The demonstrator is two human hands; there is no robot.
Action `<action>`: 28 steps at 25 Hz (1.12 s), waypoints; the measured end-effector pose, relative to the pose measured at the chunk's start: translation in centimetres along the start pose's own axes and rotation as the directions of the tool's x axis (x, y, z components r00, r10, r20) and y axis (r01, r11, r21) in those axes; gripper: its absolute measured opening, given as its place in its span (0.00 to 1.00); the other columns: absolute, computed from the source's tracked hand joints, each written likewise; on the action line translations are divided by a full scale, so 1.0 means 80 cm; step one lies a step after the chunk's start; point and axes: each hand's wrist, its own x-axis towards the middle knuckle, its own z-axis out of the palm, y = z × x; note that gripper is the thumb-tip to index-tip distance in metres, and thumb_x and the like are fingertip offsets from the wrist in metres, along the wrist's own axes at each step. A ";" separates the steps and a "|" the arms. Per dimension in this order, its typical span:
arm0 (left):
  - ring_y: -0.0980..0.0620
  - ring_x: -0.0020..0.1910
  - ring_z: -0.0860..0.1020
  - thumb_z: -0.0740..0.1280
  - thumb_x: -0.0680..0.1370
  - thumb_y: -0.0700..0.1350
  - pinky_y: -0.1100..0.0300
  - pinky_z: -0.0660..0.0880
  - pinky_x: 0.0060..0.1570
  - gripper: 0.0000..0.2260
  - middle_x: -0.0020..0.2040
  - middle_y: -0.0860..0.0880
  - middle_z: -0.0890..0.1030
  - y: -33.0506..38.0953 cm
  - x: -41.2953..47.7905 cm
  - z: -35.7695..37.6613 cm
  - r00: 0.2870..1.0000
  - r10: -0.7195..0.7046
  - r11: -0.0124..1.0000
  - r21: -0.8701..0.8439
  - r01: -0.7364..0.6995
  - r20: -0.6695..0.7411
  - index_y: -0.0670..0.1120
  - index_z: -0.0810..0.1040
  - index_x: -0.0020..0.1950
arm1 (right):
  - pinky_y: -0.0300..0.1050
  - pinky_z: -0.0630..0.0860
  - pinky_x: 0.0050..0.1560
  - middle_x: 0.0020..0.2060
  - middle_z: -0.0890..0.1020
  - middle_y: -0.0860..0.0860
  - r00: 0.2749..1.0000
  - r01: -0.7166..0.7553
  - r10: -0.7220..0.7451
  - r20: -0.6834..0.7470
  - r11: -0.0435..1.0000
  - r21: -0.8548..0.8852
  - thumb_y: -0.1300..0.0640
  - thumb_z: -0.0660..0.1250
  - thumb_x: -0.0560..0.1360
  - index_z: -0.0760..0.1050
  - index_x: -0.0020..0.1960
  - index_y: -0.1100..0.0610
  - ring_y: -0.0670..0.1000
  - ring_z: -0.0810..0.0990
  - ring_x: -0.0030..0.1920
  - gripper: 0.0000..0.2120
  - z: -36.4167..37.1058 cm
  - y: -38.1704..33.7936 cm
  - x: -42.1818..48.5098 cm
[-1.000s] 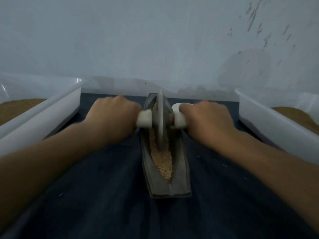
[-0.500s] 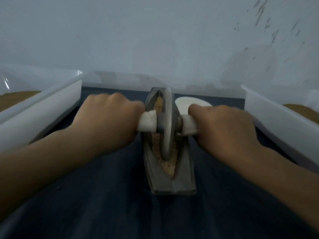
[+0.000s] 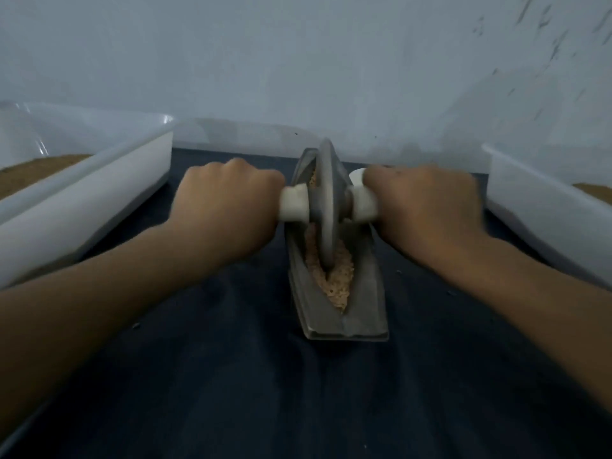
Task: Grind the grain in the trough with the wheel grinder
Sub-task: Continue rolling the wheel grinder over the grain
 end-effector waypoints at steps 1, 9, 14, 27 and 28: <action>0.45 0.30 0.73 0.66 0.73 0.48 0.58 0.63 0.29 0.03 0.34 0.50 0.70 0.005 0.023 -0.001 0.997 -0.064 0.998 -0.020 0.064 0.043 0.50 0.76 0.44 | 0.41 0.54 0.29 0.36 0.79 0.54 0.995 -0.041 0.038 0.092 0.999 0.034 0.57 0.69 0.72 0.73 0.47 0.52 0.60 0.79 0.35 0.06 0.004 -0.004 0.023; 0.51 0.23 0.58 0.66 0.65 0.49 0.65 0.52 0.27 0.10 0.28 0.55 0.57 -0.008 -0.006 0.004 0.998 0.048 0.999 0.014 -0.047 -0.045 0.53 0.64 0.37 | 0.38 0.49 0.30 0.28 0.61 0.45 0.999 0.025 -0.024 -0.032 0.999 0.022 0.53 0.62 0.67 0.60 0.42 0.48 0.55 0.62 0.26 0.10 0.004 0.005 -0.017; 0.42 0.42 0.79 0.65 0.77 0.45 0.54 0.69 0.37 0.06 0.44 0.47 0.78 0.013 0.080 -0.006 0.986 -0.086 0.996 0.047 0.081 0.142 0.49 0.79 0.52 | 0.47 0.67 0.37 0.45 0.80 0.54 0.937 -0.172 0.130 0.323 0.980 0.104 0.55 0.66 0.78 0.74 0.56 0.52 0.61 0.79 0.46 0.08 0.019 0.007 0.052; 0.46 0.25 0.68 0.64 0.67 0.51 0.61 0.61 0.26 0.04 0.29 0.53 0.65 -0.011 0.001 0.006 0.997 0.072 0.997 0.021 -0.071 -0.034 0.54 0.72 0.40 | 0.37 0.51 0.28 0.28 0.57 0.44 0.998 -0.019 0.018 0.057 1.000 0.025 0.52 0.66 0.65 0.64 0.41 0.48 0.49 0.58 0.24 0.11 -0.005 0.005 -0.010; 0.47 0.22 0.64 0.62 0.66 0.52 0.64 0.57 0.26 0.05 0.28 0.54 0.60 -0.013 -0.013 0.005 0.990 0.092 0.995 0.035 -0.089 -0.109 0.55 0.69 0.38 | 0.35 0.47 0.31 0.28 0.52 0.44 0.999 -0.006 0.006 -0.050 1.000 0.001 0.51 0.64 0.63 0.62 0.39 0.48 0.49 0.57 0.23 0.11 -0.006 0.004 -0.019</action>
